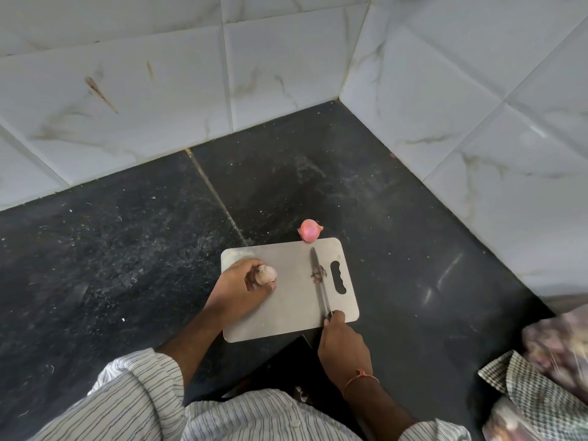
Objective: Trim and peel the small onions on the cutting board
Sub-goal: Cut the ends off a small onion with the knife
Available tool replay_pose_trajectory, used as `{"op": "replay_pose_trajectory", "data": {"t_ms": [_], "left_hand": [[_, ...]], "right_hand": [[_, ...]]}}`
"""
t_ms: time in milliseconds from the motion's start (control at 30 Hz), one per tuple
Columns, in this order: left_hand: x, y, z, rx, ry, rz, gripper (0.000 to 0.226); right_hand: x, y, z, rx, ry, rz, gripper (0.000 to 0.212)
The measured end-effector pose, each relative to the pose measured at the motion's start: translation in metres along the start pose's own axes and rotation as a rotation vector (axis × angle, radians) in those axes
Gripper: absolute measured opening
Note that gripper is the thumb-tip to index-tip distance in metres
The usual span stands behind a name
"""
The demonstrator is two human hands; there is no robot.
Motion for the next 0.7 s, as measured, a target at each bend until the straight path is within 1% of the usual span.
{"op": "replay_pose_trajectory", "data": {"t_ms": [100, 233, 300, 467, 567, 633, 700], "left_hand": [[0.004, 0.004, -0.001, -0.017, 0.009, -0.054, 0.034], [0.011, 0.010, 0.000, 0.019, 0.029, -0.217, 0.037], [0.014, 0.013, 0.001, 0.050, 0.020, -0.260, 0.039], [0.022, 0.016, 0.001, 0.166, -0.006, -0.378, 0.051], [0.025, 0.013, 0.003, 0.224, 0.001, -0.377, 0.056], [0.025, 0.011, 0.003, 0.239, 0.005, -0.364, 0.058], [0.024, 0.009, 0.002, 0.219, -0.007, -0.348, 0.058]], "right_hand": [[-0.008, 0.014, 0.000, 0.046, 0.038, -0.006, 0.017], [-0.017, 0.024, -0.001, 0.098, 0.086, -0.032, 0.018], [-0.018, 0.024, -0.001, 0.094, 0.097, -0.040, 0.018], [-0.012, 0.009, 0.002, 0.011, 0.098, -0.055, 0.019], [-0.009, -0.003, 0.004, -0.051, 0.088, -0.077, 0.018], [-0.008, -0.008, 0.005, -0.079, 0.080, -0.076, 0.016], [-0.004, -0.010, 0.005, -0.098, 0.063, -0.075, 0.016]]}}
Point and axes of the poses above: each hand's wrist, its own z-axis away from the middle knuckle, its own x-axis out of the palm, y = z × x, the point moved 7 cm from there along -z, towards the middle knuckle, and after that the axes turned 15 degrees about -x, right-handed, at the moved point
